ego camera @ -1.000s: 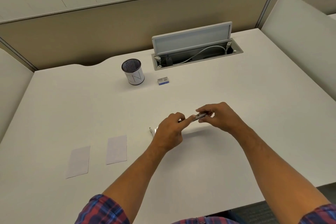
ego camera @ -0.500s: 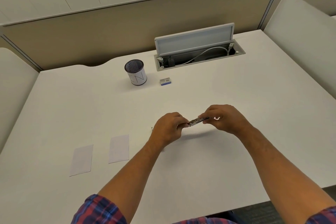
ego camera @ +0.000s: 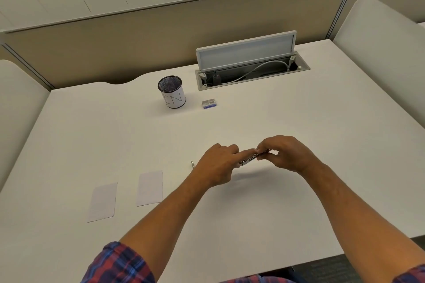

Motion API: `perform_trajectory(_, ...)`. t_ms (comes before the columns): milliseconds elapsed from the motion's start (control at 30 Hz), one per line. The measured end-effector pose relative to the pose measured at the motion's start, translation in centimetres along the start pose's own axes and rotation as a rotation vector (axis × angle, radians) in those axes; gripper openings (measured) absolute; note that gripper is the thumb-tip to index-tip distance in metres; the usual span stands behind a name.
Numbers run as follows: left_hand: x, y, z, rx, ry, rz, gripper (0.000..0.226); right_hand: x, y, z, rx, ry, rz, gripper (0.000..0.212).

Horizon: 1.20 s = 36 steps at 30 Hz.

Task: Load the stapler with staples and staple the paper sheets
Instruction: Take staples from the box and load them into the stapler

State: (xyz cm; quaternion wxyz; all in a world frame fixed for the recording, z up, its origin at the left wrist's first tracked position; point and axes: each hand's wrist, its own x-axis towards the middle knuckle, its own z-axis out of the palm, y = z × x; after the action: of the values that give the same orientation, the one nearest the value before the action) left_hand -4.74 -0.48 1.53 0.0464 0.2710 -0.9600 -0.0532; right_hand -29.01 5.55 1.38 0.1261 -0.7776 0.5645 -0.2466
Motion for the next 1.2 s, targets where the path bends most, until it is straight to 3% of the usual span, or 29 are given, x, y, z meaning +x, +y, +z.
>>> perform_trajectory(100, 0.4, -0.1, -0.2, 0.005, 0.023, -0.015, 0.068, -0.5, 0.2, 0.4, 0.038, 0.037, 0.066, 0.02)
perform_trajectory(400, 0.5, -0.3, -1.1, -0.186, -0.017, -0.121, 0.035, -1.1, 0.9, 0.4, 0.138, 0.156, 0.152, 0.018)
perform_trajectory(467, 0.5, -0.2, -1.3, -0.197, -0.025, -0.13, 0.039, -1.2, 1.0, 0.6, 0.159, 0.174, 0.162, 0.019)
perform_trajectory(600, 0.4, 0.3, -1.5, -0.131, -0.051, -0.117, 0.072, -1.1, 1.1, 0.7, 0.17, 0.169, 0.16, 0.019)
perform_trajectory(733, 0.6, 0.3, -1.6, -0.125, -0.104, -0.12, 0.084, -0.9, 1.2, 1.0, 0.194, 0.168, 0.168, 0.02)
perform_trajectory(1067, 1.0, 0.0, -1.7, -0.078, -0.177, -0.057, 0.079, -1.1, 1.2, 1.4, 0.192, 0.122, 0.147, 0.026)
perform_trajectory(1200, 1.8, -0.1, -2.8, 0.046, -0.219, 0.009, 0.069, -1.8, 1.7, 2.5, 0.255, 0.146, 0.211, 0.018)
